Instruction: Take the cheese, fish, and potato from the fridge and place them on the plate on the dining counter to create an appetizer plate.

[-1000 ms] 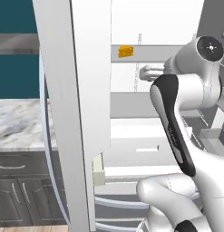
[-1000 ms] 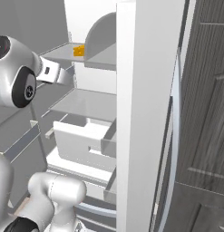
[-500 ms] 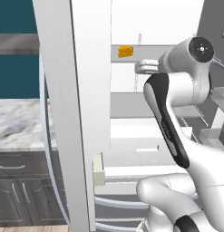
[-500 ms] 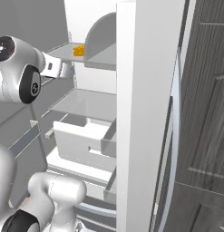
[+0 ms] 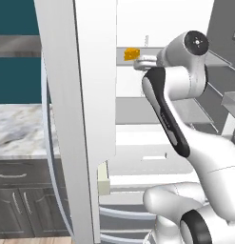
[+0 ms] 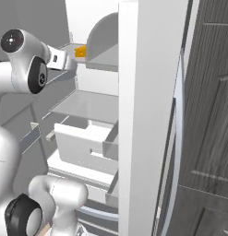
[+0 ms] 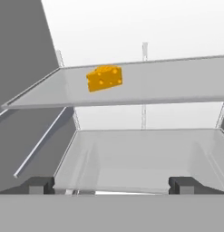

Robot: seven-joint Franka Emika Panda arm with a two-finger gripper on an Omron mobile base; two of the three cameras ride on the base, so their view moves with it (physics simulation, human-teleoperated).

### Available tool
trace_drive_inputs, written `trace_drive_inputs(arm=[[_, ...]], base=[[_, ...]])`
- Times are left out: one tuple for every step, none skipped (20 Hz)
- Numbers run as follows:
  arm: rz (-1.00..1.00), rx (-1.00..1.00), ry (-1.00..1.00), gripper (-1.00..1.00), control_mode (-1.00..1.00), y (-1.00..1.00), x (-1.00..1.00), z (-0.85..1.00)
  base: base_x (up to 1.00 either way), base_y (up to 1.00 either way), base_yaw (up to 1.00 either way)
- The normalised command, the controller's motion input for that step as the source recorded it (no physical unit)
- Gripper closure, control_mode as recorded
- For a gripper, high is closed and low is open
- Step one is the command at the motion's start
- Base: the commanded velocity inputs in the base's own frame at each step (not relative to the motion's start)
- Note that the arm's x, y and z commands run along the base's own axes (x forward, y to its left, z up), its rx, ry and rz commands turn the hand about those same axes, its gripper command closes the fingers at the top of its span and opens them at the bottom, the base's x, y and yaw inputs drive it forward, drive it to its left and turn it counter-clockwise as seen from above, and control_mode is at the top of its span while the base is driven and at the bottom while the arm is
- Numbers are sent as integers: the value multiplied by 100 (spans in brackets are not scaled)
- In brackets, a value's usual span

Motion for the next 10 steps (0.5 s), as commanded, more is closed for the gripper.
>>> trace_drive_inputs(arm=[[0,-1,0,-100,-100,9,47,0],[0,-1,0,-100,-100,7,45,0],[0,-1,0,-100,-100,8,39,0],[0,-2,0,-100,-100,9,39,0],[0,-3,0,-100,-100,9,41,0],[0,-3,0,-100,-100,11,43,0],[0,-4,0,-100,-100,16,44,0],[0,-4,0,-100,-100,16,47,0],[0,-4,0,-100,-100,14,47,0],[0,-3,0,-100,-100,13,48,0]], base=[[0,0,0],[0,0,0],[0,0,0],[0,0,0],[0,0,0],[0,0,0],[0,0,0],[0,0,0],[0,0,0],[0,0,0]])
